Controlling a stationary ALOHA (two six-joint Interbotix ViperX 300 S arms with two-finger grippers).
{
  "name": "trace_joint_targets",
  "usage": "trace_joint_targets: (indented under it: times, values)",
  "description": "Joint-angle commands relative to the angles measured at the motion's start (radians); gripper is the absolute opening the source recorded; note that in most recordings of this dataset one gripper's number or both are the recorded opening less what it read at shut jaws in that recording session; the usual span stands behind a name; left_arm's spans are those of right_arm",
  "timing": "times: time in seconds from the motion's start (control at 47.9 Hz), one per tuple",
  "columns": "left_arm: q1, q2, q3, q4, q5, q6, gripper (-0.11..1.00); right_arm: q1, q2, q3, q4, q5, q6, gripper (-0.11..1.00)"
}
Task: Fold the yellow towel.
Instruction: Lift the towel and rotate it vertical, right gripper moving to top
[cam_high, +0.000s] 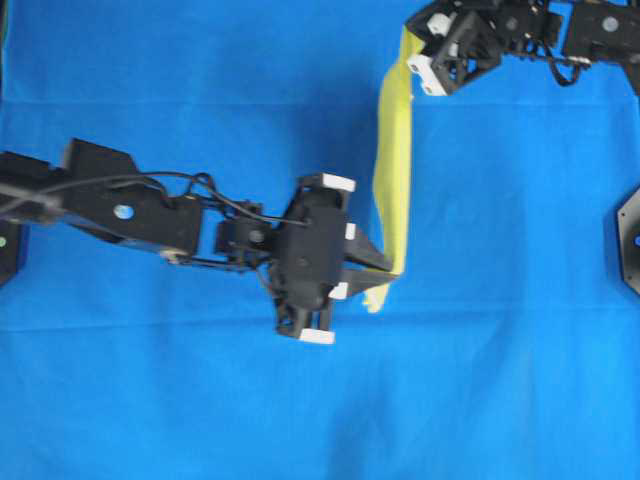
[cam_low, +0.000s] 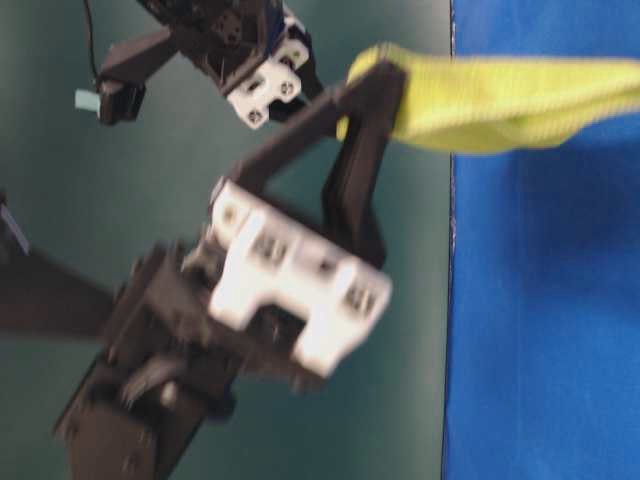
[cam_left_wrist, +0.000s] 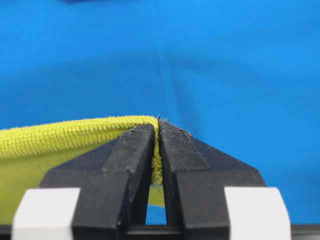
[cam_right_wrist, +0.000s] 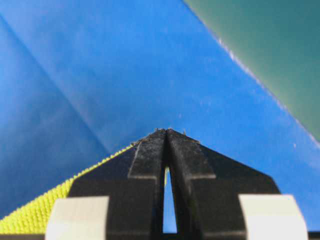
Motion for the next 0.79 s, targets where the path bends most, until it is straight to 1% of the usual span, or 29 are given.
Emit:
trace_joint_targets:
  times: [0.0, 0.23, 0.292, 0.376, 0.459, 0.564, 0.668, 0.773]
  values:
    - [-0.049, 0.017, -0.083, 0.002, -0.015, 0.0, 0.03, -0.04, -0.071, 0.032, -0.009, -0.005, -0.002, 0.01]
    - [-0.061, 0.147, -0.239, 0.002, -0.044, -0.005, 0.03, -0.052, -0.199, 0.149, -0.028, 0.006, -0.003, 0.01]
    - [-0.063, 0.17, -0.262, 0.002, -0.072, -0.012, 0.03, -0.052, -0.216, 0.17, -0.029, 0.011, -0.003, 0.01]
    - [-0.063, 0.186, -0.268, 0.0, -0.117, -0.028, 0.03, -0.052, -0.215, 0.186, -0.028, 0.014, -0.005, 0.01]
    - [-0.066, 0.193, -0.253, 0.0, -0.155, -0.032, 0.03, -0.052, -0.199, 0.19, -0.028, 0.008, -0.006, 0.01]
    - [-0.072, 0.186, -0.207, -0.002, -0.193, -0.051, 0.03, -0.038, -0.152, 0.173, -0.028, -0.002, -0.009, 0.01]
    - [-0.074, 0.179, -0.138, -0.002, -0.247, -0.081, 0.03, -0.02, -0.092, 0.146, -0.029, -0.034, -0.012, 0.01]
    - [-0.074, 0.173, -0.043, -0.003, -0.316, -0.121, 0.03, 0.002, -0.02, 0.104, -0.028, -0.091, -0.012, 0.01]
